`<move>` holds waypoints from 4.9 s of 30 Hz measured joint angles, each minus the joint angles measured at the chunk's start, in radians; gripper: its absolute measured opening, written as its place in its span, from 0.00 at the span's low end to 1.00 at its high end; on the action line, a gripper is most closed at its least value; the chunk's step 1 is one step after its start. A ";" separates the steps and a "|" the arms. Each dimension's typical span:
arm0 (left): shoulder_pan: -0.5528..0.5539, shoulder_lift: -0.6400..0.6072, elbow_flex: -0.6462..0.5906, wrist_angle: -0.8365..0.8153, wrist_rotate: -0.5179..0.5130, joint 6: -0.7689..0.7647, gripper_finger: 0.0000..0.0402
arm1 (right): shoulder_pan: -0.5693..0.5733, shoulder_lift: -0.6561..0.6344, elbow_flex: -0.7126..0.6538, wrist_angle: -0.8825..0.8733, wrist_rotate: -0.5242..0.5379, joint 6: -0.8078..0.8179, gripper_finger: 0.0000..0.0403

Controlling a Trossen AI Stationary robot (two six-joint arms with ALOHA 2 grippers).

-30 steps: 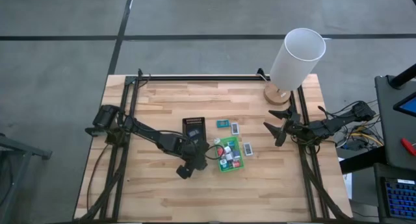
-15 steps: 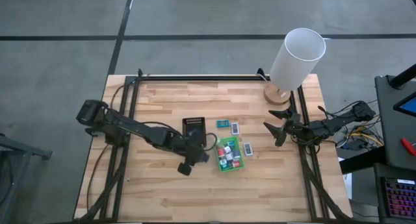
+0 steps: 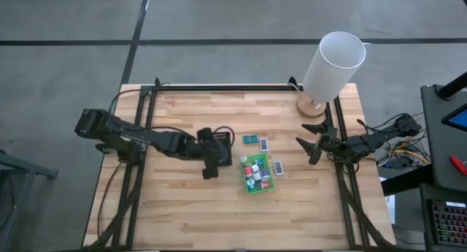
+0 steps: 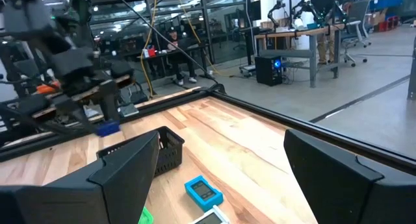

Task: Pick & Place Office items
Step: Put the blue digital clock into the black bin, then put the light blue digital clock into the black bin

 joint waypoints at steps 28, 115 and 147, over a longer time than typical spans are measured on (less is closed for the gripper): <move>0.297 0.118 -0.003 -0.032 0.236 0.010 0.42 | 0.000 0.000 0.000 0.000 0.000 0.000 0.81; 0.399 0.267 0.012 0.503 0.363 0.251 0.61 | 0.000 0.000 0.000 0.000 0.000 0.000 0.81; 0.413 0.616 0.516 0.038 0.443 0.424 0.61 | 0.000 0.000 0.000 0.000 0.000 0.000 0.81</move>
